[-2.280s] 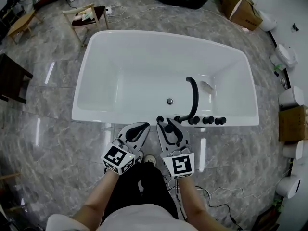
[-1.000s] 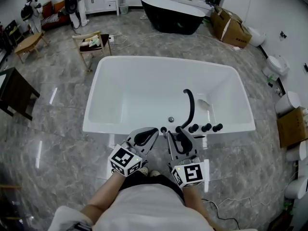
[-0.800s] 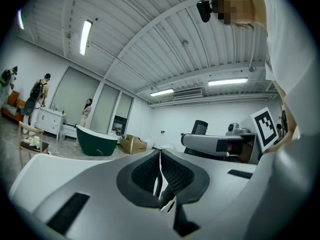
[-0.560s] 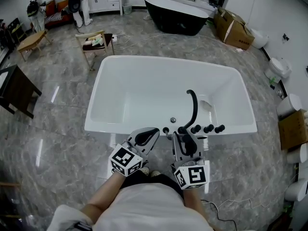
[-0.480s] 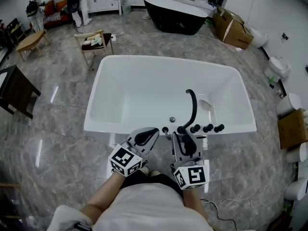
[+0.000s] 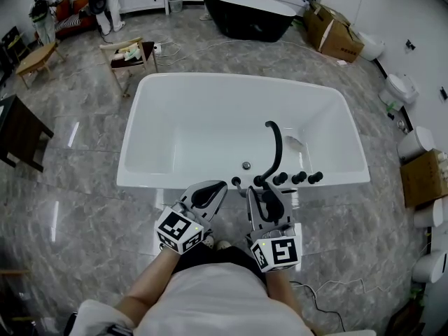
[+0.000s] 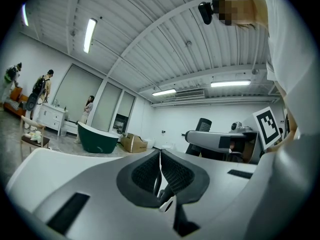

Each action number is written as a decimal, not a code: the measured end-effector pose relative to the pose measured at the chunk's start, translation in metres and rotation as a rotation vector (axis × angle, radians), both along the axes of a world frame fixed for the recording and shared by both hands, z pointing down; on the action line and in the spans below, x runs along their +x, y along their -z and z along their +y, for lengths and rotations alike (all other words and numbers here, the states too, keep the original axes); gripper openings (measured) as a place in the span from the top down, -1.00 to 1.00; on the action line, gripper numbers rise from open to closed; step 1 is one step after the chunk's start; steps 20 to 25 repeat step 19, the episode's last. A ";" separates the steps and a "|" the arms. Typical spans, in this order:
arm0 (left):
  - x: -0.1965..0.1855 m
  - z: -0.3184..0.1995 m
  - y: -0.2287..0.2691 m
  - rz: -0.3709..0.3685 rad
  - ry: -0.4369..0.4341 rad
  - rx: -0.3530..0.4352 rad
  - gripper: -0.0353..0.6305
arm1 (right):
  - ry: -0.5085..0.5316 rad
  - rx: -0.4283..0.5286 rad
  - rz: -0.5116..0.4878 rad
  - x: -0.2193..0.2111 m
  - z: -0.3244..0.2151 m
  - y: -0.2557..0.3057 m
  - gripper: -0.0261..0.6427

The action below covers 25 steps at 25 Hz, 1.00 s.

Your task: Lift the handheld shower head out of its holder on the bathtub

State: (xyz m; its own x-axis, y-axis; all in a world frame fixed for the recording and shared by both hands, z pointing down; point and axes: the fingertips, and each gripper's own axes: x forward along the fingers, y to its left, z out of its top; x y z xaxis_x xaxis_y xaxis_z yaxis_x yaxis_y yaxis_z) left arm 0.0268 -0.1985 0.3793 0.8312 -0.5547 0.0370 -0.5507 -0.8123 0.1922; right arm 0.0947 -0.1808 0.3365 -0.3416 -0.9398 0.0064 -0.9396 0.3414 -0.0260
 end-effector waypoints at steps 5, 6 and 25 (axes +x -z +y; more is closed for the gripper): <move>-0.001 0.002 -0.003 0.005 0.005 -0.009 0.86 | 0.002 -0.004 -0.001 -0.001 0.000 -0.001 0.51; -0.002 0.002 -0.004 0.006 0.007 -0.011 0.86 | 0.003 -0.004 -0.002 -0.001 0.000 -0.001 0.51; 0.001 0.003 -0.012 -0.005 -0.001 -0.030 0.86 | -0.021 -0.008 -0.009 0.004 -0.001 -0.005 0.51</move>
